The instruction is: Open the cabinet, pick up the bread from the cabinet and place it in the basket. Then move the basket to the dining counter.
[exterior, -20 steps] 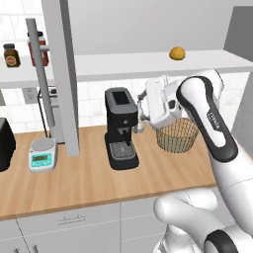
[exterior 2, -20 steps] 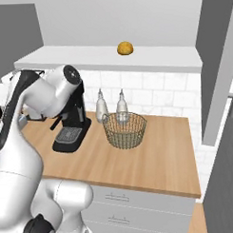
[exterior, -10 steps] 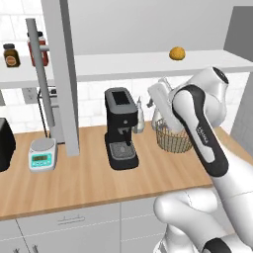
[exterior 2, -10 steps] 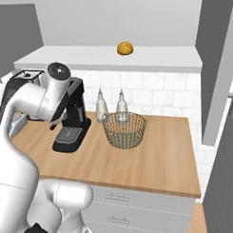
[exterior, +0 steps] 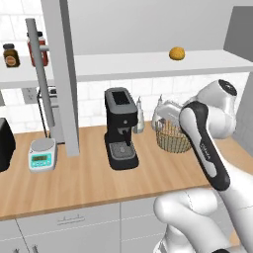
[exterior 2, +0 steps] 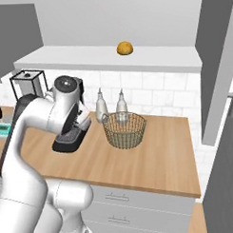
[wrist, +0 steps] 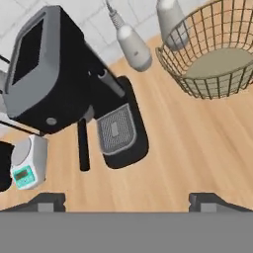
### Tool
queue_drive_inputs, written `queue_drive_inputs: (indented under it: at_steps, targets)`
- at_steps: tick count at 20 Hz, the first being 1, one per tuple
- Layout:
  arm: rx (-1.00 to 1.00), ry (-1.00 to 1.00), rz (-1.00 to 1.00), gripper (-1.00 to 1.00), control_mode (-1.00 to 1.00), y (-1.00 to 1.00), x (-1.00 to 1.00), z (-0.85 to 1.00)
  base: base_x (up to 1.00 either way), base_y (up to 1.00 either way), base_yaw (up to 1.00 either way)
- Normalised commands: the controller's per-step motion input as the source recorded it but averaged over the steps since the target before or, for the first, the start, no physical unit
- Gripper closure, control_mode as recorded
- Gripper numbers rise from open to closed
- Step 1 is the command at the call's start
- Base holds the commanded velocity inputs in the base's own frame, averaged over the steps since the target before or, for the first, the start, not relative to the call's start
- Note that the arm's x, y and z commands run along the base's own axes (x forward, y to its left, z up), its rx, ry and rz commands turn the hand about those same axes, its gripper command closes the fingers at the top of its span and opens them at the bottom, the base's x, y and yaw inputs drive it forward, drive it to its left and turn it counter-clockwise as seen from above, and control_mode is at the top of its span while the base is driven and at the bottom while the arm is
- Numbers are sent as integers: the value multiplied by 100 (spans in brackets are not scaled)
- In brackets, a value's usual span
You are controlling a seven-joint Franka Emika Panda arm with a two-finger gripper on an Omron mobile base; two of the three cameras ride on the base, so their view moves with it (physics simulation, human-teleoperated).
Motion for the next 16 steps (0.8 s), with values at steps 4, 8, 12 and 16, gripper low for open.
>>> queue_drive_inputs:
  at_steps: [4,8,12,16]
  targets:
    - [-100,0,33,-100,-100,-38,0,0,0,0,0]
    - [-79,0,10,-100,-100,-47,16,6,0,0,0]
    - [-29,-5,-4,-100,-100,-43,16,30,0,0,0]
    - [27,-4,-2,-100,-100,-44,14,1,0,0,0]
